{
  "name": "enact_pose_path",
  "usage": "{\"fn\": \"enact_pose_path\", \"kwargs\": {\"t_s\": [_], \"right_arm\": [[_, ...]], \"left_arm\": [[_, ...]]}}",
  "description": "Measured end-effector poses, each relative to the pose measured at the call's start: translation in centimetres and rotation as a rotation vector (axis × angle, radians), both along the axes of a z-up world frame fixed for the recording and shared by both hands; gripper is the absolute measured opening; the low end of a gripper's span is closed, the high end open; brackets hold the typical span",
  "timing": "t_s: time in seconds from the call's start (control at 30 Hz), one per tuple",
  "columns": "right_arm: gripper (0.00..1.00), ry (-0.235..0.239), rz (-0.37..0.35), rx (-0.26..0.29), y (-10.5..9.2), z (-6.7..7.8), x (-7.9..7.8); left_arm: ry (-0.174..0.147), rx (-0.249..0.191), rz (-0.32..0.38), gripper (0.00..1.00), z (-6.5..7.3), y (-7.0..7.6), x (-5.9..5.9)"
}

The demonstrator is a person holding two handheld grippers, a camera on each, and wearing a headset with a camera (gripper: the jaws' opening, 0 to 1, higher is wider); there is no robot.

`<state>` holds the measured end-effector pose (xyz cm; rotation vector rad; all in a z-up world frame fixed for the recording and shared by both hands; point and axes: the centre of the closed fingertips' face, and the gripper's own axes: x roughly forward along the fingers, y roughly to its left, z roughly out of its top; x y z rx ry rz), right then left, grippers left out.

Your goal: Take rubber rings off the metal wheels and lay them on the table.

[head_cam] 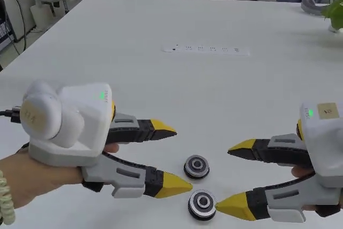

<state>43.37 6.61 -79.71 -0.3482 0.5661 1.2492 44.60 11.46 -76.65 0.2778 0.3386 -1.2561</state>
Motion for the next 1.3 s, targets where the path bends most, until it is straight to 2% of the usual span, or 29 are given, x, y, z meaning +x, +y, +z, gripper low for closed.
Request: {"fn": "enact_pose_path", "kwargs": {"t_s": [0.27,0.4,0.67,0.87,1.2,1.27,1.3], "right_arm": [[0.51,0.019,0.000,0.003,-0.1,-0.7,-0.3],[0.49,0.034,0.004,-0.001,-0.1,-1.2,-0.5],[0.46,0.082,0.020,-0.014,0.0,-2.2,-1.4],[0.43,0.090,0.015,-0.023,-0.1,-2.6,-1.4],[0.40,0.092,0.024,-0.037,-0.1,-3.1,-1.7],[0.40,0.090,0.023,-0.040,-0.1,-3.2,-1.6],[0.39,0.089,0.022,-0.039,-0.2,-3.2,-1.6]], "left_arm": [[0.014,0.010,0.006,0.50,-0.8,-0.1,-0.1],[0.016,0.043,-0.002,0.49,-1.5,-0.1,-0.3],[0.015,0.044,-0.016,0.48,-1.5,-0.5,-0.6],[0.032,0.068,-0.040,0.47,-2.4,-0.8,-1.2],[0.026,0.095,-0.071,0.44,-3.1,-1.1,-1.7],[0.000,0.110,-0.075,0.40,-3.3,-1.0,-1.6],[0.001,0.109,-0.073,0.40,-3.3,-1.0,-1.6]]}}
